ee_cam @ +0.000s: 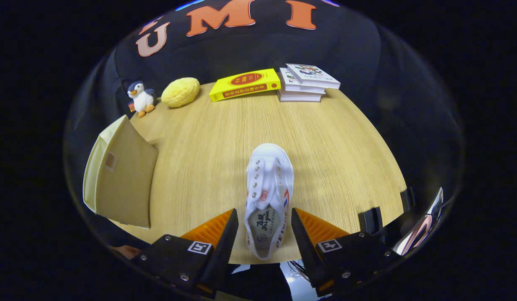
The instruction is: Open the storage box then place both shoes into the box .Put the left shoe in first, then the right shoe, with the right side of both shoes facing outward in a uniform manner.
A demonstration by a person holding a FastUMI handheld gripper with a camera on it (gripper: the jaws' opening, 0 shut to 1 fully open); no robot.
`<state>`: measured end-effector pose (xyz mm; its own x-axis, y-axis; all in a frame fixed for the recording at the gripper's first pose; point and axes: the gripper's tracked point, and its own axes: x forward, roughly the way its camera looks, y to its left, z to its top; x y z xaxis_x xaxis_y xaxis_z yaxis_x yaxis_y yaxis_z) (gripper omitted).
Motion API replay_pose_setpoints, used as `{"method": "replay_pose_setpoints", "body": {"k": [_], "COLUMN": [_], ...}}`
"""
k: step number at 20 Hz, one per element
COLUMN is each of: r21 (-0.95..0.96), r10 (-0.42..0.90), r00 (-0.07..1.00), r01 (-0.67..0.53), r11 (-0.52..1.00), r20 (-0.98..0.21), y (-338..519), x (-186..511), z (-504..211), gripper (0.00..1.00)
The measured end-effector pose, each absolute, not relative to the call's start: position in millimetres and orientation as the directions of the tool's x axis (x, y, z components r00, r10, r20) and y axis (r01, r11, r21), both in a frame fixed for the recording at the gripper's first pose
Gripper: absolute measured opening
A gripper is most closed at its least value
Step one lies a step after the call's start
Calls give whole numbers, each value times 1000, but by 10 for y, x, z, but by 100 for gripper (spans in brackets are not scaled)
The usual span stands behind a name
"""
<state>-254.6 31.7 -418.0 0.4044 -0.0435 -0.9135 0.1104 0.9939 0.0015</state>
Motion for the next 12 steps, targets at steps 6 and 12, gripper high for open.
{"method": "replay_pose_setpoints", "body": {"k": [6, 12], "r21": [-77, -101], "r10": [-117, -130], "r00": [412, 507], "r01": [113, 84], "r11": [991, 991], "r20": [-904, -852], "y": [78, -10], "x": [-2508, -2254], "z": [-4490, -4629], "gripper": [65, 46]}}
